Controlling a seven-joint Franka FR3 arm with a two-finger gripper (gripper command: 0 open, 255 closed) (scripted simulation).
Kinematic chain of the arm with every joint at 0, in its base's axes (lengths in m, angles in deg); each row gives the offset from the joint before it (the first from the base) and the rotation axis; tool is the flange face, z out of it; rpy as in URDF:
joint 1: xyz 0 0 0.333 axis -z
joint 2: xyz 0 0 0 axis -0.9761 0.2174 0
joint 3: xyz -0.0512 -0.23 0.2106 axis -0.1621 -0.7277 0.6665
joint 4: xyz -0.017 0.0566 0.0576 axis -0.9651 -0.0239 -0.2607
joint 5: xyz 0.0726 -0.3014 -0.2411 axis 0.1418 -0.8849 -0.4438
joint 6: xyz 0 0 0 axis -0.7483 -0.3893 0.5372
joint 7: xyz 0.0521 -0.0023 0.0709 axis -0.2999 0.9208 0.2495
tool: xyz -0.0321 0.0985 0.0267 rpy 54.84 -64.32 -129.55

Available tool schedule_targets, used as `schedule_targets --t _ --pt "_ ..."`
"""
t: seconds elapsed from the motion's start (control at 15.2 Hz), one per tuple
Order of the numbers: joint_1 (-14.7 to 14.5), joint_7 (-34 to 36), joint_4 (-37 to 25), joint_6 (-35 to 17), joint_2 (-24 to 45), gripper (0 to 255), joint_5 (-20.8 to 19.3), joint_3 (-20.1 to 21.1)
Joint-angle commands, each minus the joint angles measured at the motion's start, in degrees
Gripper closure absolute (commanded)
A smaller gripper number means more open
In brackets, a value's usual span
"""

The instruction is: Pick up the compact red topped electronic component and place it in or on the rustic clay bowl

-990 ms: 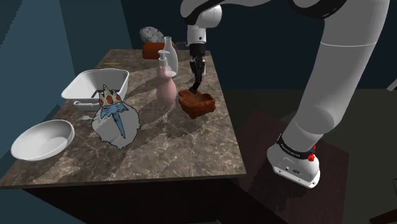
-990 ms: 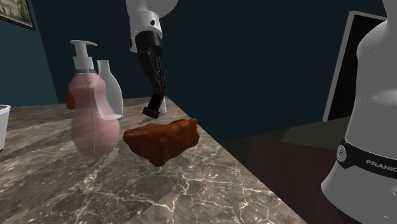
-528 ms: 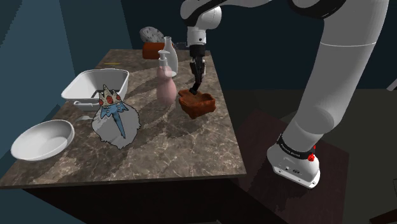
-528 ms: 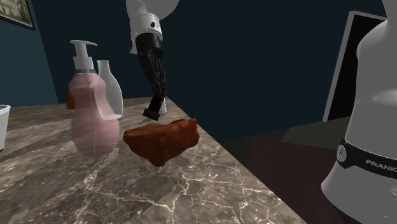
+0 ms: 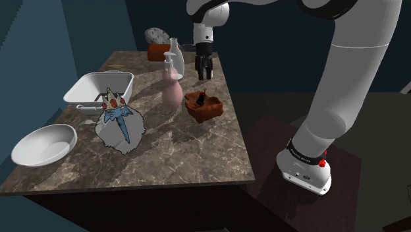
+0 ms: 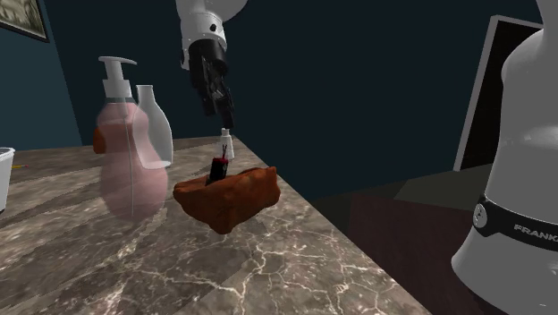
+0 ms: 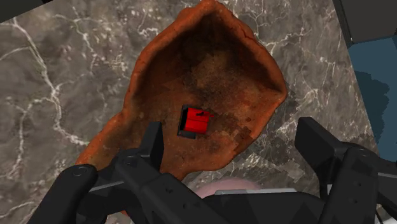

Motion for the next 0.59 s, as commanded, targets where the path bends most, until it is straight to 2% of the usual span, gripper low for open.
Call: schedule_targets --t 0.0,0.07,0.53 --pt "0.62 0.09 -4.36 3.64 0.88 0 -0.37 -0.38" --pt "0.84 0.20 -6.29 5.18 1.29 0 -0.48 -0.50" --pt "0.84 0.20 -6.29 5.18 1.29 0 -0.48 -0.50"
